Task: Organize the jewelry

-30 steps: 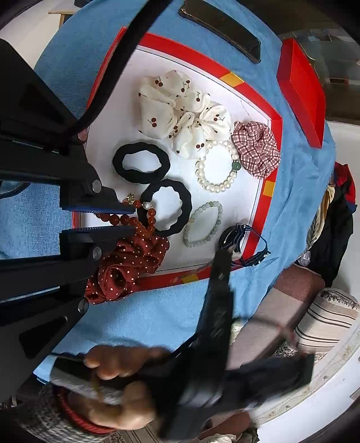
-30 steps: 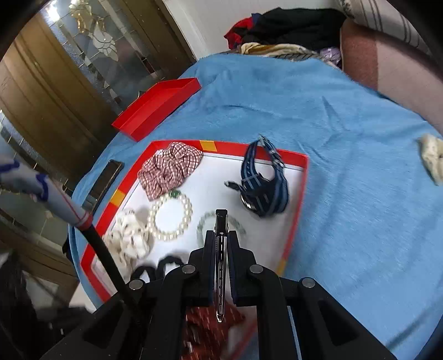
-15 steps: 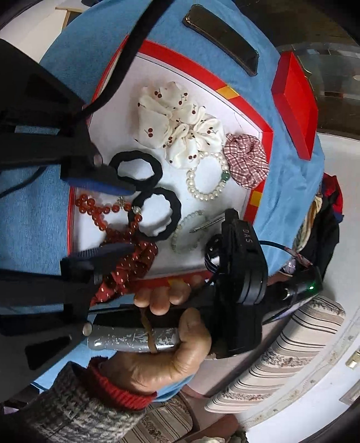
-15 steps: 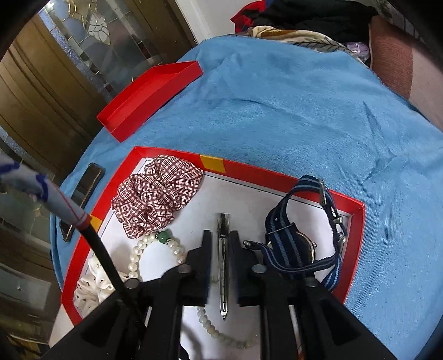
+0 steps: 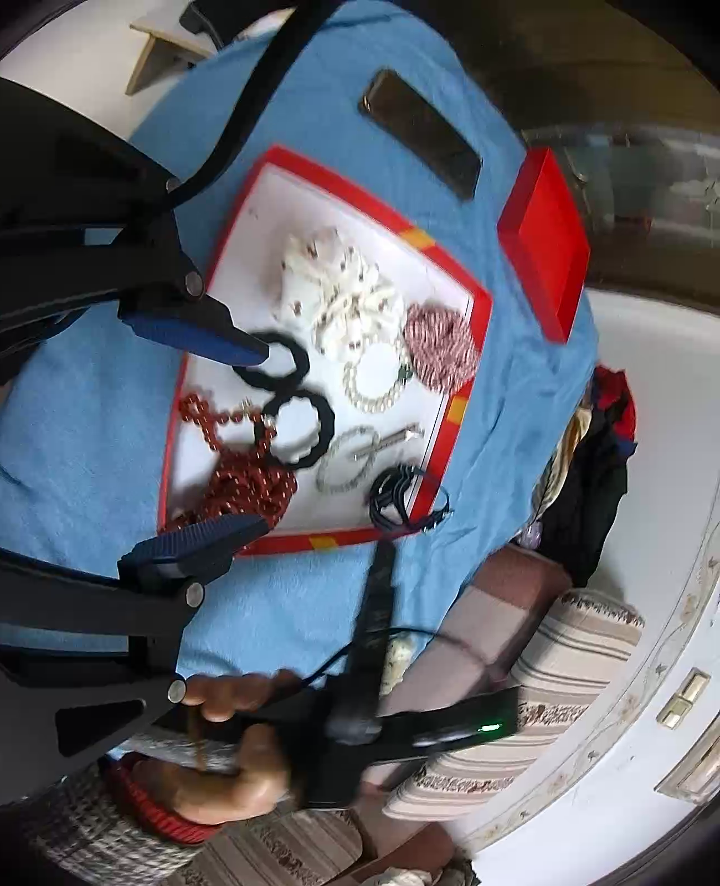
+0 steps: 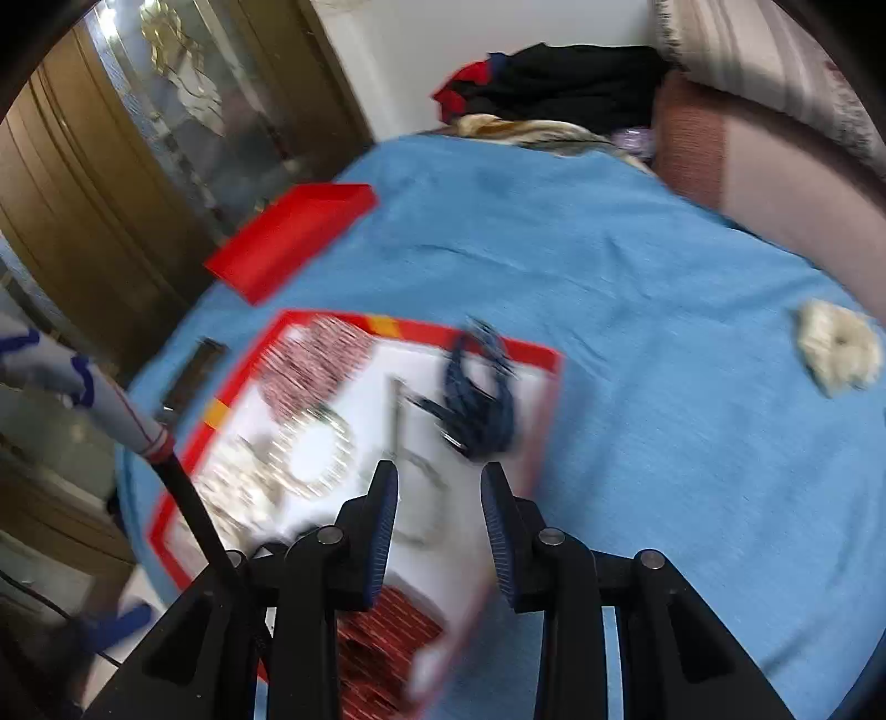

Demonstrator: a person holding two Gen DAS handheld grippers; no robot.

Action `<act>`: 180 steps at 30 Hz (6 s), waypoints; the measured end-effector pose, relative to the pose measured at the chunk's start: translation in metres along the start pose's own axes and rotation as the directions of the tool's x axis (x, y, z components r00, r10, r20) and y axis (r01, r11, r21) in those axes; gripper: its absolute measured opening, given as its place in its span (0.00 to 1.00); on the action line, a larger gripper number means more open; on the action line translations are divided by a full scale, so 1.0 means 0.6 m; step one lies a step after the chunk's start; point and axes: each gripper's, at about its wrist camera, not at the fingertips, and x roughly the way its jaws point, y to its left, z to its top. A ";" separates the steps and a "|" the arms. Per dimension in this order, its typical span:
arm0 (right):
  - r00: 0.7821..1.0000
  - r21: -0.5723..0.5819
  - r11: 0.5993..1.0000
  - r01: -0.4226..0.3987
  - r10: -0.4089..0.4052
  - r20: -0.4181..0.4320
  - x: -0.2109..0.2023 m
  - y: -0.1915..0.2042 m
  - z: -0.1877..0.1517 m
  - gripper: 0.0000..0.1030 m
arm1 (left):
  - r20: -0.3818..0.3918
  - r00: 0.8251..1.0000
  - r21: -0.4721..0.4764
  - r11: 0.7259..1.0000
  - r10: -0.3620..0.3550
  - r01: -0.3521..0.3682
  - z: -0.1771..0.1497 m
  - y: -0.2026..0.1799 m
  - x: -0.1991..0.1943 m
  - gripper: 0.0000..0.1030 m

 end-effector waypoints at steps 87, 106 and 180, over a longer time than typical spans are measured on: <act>0.979 -0.012 0.987 0.163 -0.160 0.124 -0.197 -0.009 -0.267 0.55 | 0.187 0.927 0.093 0.933 0.326 -0.347 -0.061 -0.085 -0.074 1.00; 0.967 -0.016 0.974 0.228 -0.224 0.124 -0.193 -0.004 -0.267 0.62 | 0.120 0.948 0.078 0.949 0.295 -0.306 -0.071 -0.078 -0.051 0.99; 0.971 -0.259 0.944 0.205 -0.229 -0.064 0.019 0.088 -0.131 0.31 | 0.188 0.871 -0.198 0.887 0.453 -0.418 -0.055 0.119 -0.120 1.00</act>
